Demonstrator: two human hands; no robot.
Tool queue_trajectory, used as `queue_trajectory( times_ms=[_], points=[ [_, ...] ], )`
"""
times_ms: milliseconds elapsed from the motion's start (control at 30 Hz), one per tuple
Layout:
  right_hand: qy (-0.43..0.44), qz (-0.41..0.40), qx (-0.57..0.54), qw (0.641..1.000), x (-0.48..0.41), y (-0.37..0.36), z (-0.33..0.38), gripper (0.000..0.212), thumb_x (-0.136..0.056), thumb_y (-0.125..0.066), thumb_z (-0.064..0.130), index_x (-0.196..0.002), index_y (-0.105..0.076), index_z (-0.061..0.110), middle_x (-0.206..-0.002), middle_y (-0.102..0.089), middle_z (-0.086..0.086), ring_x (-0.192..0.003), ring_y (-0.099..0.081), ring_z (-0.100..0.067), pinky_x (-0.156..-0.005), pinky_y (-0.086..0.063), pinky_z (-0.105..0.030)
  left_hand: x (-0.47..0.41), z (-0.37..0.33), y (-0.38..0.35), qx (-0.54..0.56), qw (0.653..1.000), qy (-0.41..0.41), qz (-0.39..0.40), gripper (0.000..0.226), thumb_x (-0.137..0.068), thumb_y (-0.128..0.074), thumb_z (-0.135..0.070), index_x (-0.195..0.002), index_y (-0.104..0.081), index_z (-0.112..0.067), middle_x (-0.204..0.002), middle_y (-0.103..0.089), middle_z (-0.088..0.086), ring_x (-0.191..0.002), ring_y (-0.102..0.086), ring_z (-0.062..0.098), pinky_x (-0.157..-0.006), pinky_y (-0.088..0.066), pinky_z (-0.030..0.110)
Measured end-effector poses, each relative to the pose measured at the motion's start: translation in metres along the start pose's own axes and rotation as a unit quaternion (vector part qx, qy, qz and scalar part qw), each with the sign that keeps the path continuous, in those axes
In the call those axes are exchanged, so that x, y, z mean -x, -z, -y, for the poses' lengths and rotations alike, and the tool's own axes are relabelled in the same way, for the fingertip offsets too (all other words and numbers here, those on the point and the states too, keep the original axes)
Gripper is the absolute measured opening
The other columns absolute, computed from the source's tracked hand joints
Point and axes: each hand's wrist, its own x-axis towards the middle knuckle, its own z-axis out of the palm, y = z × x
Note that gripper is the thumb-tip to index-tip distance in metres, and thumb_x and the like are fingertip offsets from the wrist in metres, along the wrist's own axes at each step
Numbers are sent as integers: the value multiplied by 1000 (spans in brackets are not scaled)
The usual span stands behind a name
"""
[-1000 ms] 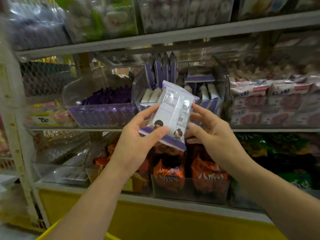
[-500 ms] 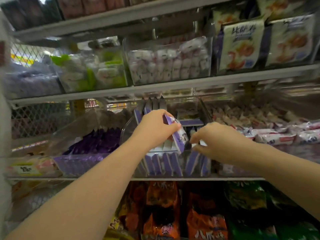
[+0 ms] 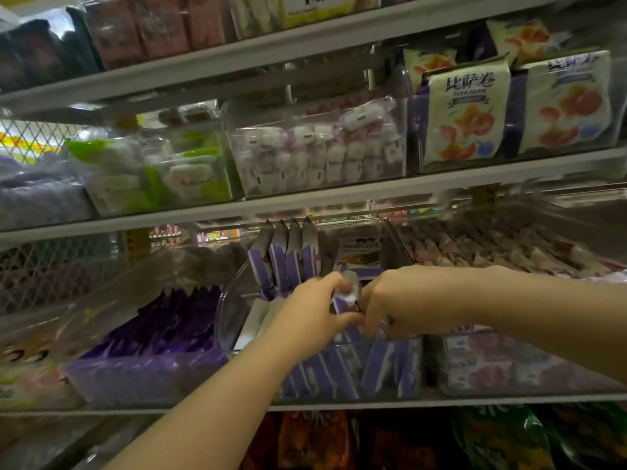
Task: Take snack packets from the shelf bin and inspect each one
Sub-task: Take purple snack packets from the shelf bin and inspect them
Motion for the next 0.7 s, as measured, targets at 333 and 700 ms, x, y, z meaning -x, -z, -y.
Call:
queue_trajectory(
  times_ms=[333,700],
  points=[
    [19,0,9,1000,-7,0,-2,20,-94,-58,25,-109,-69,33,-118,-61,11,-99,-60,-12,-83,-53,-34,12,23,-6,-11,994,-109,-3,43,-95,-54,-45,-137,-48,-39,-138,-48,-24,-118,-38,-14,-82,-26,-2],
    [-73,-31,-103,991,-8,11,-15,16,-98,-51,21,-107,-64,26,-108,-61,7,-85,-55,-5,-73,-41,-12,5,20,11,25,996,-78,29,41,-96,-52,-43,-137,-48,-42,-107,-57,-28,-86,-52,-12,-69,-41,5]
  ],
)
